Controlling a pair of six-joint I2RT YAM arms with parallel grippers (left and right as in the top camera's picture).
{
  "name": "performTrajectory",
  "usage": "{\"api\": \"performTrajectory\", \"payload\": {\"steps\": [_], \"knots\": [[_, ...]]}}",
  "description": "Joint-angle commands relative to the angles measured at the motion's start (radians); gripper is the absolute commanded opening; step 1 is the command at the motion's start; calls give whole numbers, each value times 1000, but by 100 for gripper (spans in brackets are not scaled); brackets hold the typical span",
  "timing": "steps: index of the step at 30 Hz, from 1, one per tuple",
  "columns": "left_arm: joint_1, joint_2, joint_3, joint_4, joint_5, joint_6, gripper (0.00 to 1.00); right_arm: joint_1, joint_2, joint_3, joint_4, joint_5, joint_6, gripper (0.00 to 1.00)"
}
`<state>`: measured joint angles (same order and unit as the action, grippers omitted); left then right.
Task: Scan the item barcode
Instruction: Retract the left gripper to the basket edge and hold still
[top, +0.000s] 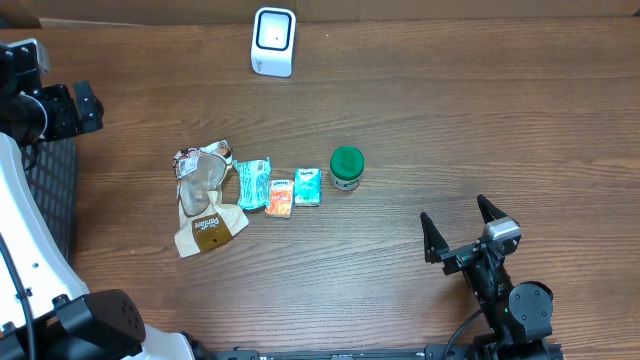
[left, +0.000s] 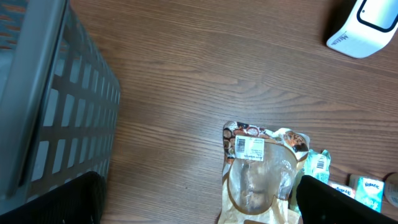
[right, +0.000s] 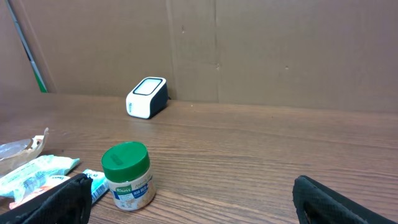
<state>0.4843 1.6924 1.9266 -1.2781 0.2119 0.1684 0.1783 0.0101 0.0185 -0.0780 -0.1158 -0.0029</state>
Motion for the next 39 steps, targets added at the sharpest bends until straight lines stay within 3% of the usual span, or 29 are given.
{"api": "performTrajectory", "payload": {"steps": [1,39], "knots": [[2,5,6,3,-49,27,100,5,-7,-10,5,3,2,100],[0,5,6,3,-65,27,100,5,-7,-10,5,3,2,100]]}}
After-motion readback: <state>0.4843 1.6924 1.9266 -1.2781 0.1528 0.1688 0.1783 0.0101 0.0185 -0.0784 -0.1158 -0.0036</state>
